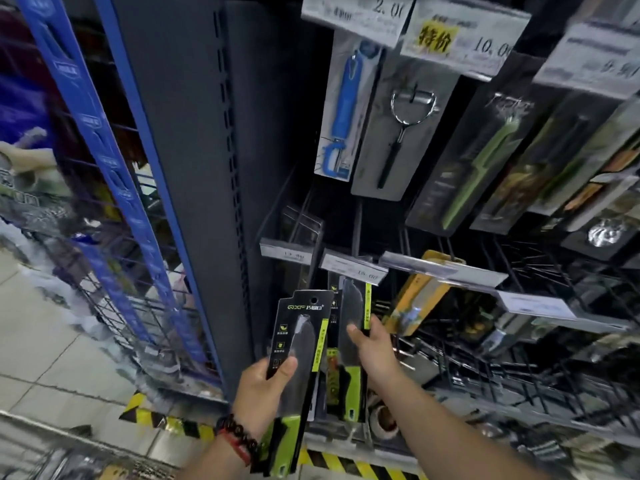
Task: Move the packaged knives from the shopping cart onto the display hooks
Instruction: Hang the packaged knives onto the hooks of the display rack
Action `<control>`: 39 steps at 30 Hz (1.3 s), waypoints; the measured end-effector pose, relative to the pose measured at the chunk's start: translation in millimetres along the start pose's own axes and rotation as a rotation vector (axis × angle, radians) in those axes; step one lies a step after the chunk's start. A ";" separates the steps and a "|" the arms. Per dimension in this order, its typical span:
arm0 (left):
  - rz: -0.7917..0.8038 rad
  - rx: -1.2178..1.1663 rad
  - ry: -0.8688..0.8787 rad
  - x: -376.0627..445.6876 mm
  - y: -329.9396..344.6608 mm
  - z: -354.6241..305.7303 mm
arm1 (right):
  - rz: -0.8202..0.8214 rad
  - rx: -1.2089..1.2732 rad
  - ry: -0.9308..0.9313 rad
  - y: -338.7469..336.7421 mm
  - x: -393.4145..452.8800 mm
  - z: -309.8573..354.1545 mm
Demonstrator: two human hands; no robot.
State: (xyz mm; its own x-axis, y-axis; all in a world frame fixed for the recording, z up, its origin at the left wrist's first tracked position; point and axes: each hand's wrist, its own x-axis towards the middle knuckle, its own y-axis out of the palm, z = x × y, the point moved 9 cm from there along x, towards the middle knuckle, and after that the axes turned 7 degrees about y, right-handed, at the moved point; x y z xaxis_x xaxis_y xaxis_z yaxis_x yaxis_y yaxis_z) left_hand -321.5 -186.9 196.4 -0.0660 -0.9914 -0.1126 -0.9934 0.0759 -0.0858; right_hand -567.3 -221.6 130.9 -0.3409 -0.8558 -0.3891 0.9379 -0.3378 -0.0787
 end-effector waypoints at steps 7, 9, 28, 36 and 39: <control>0.017 -0.002 -0.081 2.3 10.9 20.6 | 0.001 -0.174 -0.032 10.4 -29.0 22.2; 0.026 0.006 -0.093 2.0 14.0 20.2 | 0.021 -0.154 -0.036 10.4 -31.5 29.7; 0.003 -0.095 -0.160 8.6 23.2 42.2 | -0.027 -0.050 -0.053 16.3 -2.2 36.0; 0.036 -0.103 -0.195 11.3 29.2 38.2 | 0.008 0.022 0.084 31.4 15.4 93.4; 0.056 -0.088 -0.177 14.1 33.6 33.9 | -0.009 0.047 0.149 29.4 45.4 79.6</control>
State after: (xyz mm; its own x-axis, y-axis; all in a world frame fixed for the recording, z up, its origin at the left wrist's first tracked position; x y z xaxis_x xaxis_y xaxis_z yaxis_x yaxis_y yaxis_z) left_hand -352.6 -194.8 158.3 -0.1116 -0.9513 -0.2873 -0.9935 0.1132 0.0111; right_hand -560.2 -301.6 184.0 -0.3326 -0.7862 -0.5207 0.9296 -0.3662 -0.0409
